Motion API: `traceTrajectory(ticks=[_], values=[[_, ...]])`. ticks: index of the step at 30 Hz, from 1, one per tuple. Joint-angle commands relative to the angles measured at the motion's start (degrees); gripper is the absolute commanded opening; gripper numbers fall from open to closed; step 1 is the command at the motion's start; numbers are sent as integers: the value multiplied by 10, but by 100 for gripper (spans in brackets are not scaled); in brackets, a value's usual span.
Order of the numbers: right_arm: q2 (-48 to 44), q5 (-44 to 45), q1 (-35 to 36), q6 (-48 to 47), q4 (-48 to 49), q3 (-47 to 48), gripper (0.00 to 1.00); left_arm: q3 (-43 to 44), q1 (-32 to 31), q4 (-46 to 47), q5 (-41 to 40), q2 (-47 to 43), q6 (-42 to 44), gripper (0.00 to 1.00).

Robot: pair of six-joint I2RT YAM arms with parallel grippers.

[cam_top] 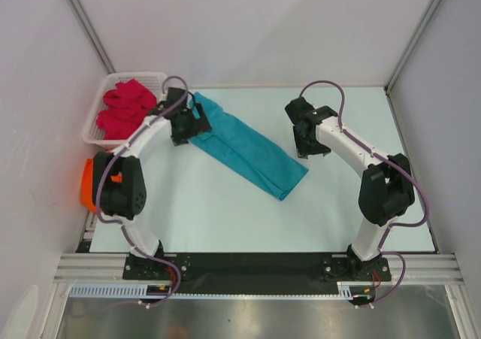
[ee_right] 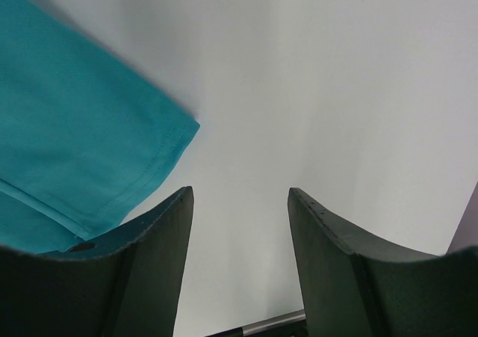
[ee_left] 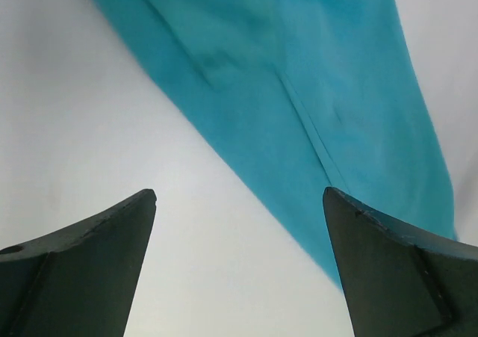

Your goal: Fold and stack the t-shirts

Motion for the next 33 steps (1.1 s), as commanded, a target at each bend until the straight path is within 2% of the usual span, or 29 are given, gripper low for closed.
traceTrajectory(ticks=[1, 2, 8, 14, 28, 33], values=[[7, -15, -13, -9, 34, -5, 59, -104, -97, 89, 39, -75, -41, 100], [9, -24, -19, -14, 44, -6, 59, -137, -130, 101, 42, -87, -50, 100], [47, -77, -56, -18, 93, -10, 59, -183, -242, 169, 53, -83, -98, 100], [54, -83, -65, -22, 107, -25, 59, -180, -332, 189, 13, -46, -118, 100], [51, -84, -106, -32, 114, -37, 59, -129, -430, 211, 15, 35, -156, 100], [56, -86, -106, -30, 116, -39, 58, -119, -437, 204, 18, 45, -159, 98]])
